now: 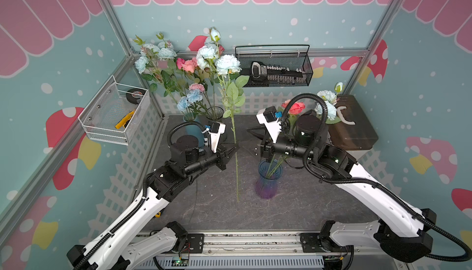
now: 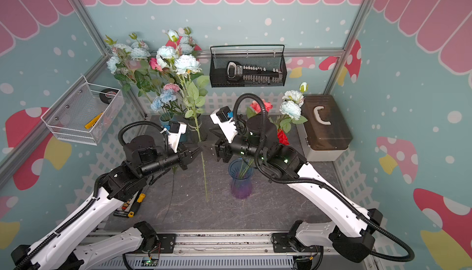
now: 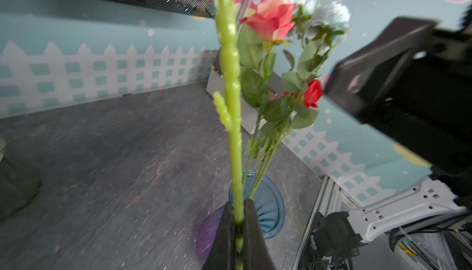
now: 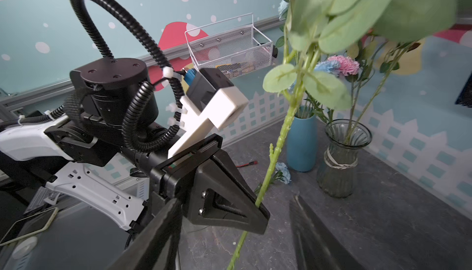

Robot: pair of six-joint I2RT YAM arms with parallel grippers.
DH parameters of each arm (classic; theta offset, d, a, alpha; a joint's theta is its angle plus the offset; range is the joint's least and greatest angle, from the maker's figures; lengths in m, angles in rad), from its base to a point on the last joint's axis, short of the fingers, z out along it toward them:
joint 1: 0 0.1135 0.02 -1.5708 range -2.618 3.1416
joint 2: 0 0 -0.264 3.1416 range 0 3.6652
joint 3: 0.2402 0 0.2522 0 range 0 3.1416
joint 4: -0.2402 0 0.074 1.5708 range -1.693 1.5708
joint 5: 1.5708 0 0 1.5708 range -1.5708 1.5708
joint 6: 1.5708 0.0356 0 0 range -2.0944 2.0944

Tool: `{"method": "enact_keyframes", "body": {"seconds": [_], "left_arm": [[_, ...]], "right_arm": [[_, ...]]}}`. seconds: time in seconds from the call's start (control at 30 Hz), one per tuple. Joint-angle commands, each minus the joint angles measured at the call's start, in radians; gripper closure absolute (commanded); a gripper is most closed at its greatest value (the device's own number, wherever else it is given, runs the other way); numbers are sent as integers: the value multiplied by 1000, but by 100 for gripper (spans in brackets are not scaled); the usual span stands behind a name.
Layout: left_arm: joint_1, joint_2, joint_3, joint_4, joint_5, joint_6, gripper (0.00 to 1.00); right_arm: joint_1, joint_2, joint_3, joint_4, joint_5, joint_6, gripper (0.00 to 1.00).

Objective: Pick out blue flowers from the vase
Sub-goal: Place the flower at the center of the board.

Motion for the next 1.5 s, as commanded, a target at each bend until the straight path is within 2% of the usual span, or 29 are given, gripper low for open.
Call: {"method": "enact_keyframes", "body": {"seconds": [0.0,0.17,0.47,0.63,0.73,1.0,1.47], "left_arm": [[5,36,39,-164,-192,34,100],[4,118,50,-231,-275,14,100],[6,257,76,-345,-344,12,100],[7,318,50,-314,-309,-14,100],[14,356,21,-241,-234,-44,100],[43,529,24,-143,-149,-109,100],[86,756,40,-69,-126,-171,100]], "right_arm": [[0,-59,-28,11,88,-34,31],[1,-101,-52,2,152,-52,31],[-1,-152,-81,-12,227,-75,30],[-3,-169,-90,-15,239,-78,30],[-3,-183,-95,-18,245,-80,30],[-5,-225,-114,-29,270,-87,29],[-16,-262,-134,-47,323,-101,23]]}}
